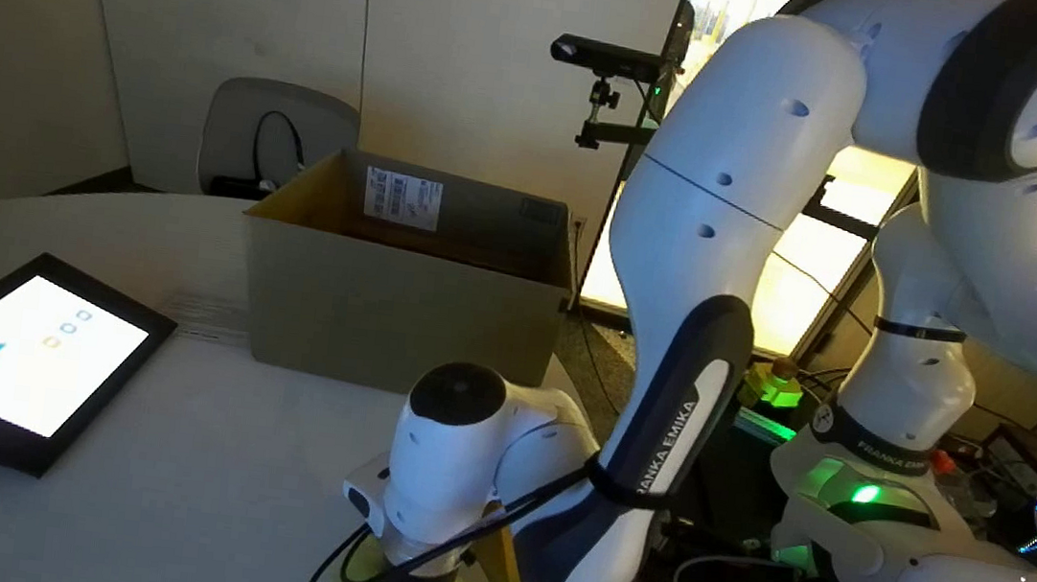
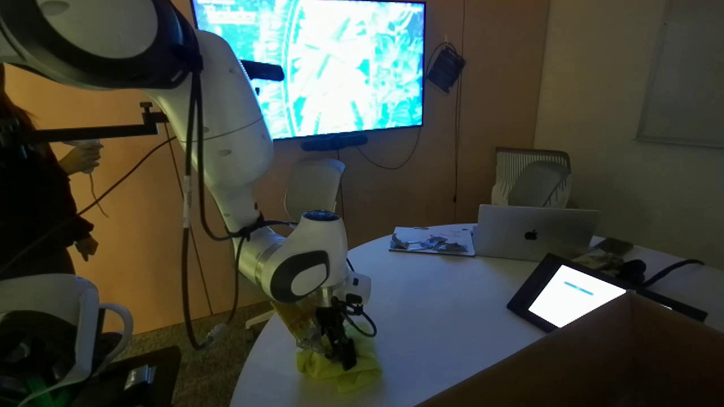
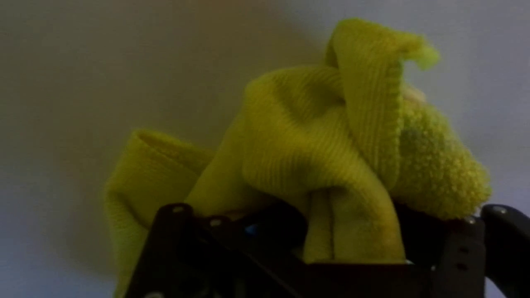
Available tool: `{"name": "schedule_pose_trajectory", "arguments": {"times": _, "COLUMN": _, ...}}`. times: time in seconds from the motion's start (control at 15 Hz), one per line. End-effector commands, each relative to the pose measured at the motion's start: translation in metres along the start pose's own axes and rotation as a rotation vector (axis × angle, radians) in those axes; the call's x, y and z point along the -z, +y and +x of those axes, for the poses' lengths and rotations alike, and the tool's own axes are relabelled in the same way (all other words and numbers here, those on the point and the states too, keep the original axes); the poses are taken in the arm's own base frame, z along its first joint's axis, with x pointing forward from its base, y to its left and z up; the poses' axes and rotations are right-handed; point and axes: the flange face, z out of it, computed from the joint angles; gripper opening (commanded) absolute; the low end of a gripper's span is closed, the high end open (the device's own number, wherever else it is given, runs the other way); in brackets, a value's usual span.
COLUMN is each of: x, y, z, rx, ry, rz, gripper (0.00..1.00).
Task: Put the marker on the towel, fold the towel twice, put the towel inside the box
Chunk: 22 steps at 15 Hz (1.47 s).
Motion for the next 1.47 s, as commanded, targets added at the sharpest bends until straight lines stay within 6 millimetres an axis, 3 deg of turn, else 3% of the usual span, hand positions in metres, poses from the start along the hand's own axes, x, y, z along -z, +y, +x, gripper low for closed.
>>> {"name": "schedule_pose_trajectory", "arguments": {"times": 0.0, "x": 0.021, "y": 0.012, "z": 0.005, "rx": 0.027, "ry": -0.047, "rz": 0.031, "gripper": 0.13}}
{"name": "schedule_pose_trajectory", "arguments": {"times": 0.07, "x": 0.027, "y": 0.016, "z": 0.006, "rx": 0.033, "ry": -0.053, "rz": 0.027, "gripper": 0.09}}
{"name": "schedule_pose_trajectory", "arguments": {"times": 0.33, "x": 0.076, "y": 0.038, "z": 0.016, "rx": 0.036, "ry": -0.066, "rz": -0.006, "gripper": 0.14}}
{"name": "schedule_pose_trajectory", "arguments": {"times": 0.87, "x": 0.180, "y": 0.092, "z": 0.046, "rx": -0.050, "ry": 0.112, "rz": -0.074, "gripper": 0.14}}
{"name": "schedule_pose_trajectory", "arguments": {"times": 1.07, "x": 0.223, "y": 0.127, "z": 0.050, "rx": -0.108, "ry": 0.183, "rz": -0.121, "gripper": 0.14}}
{"name": "schedule_pose_trajectory", "arguments": {"times": 1.4, "x": 0.324, "y": 0.199, "z": 0.044, "rx": -0.323, "ry": 0.338, "rz": -0.193, "gripper": 0.14}}
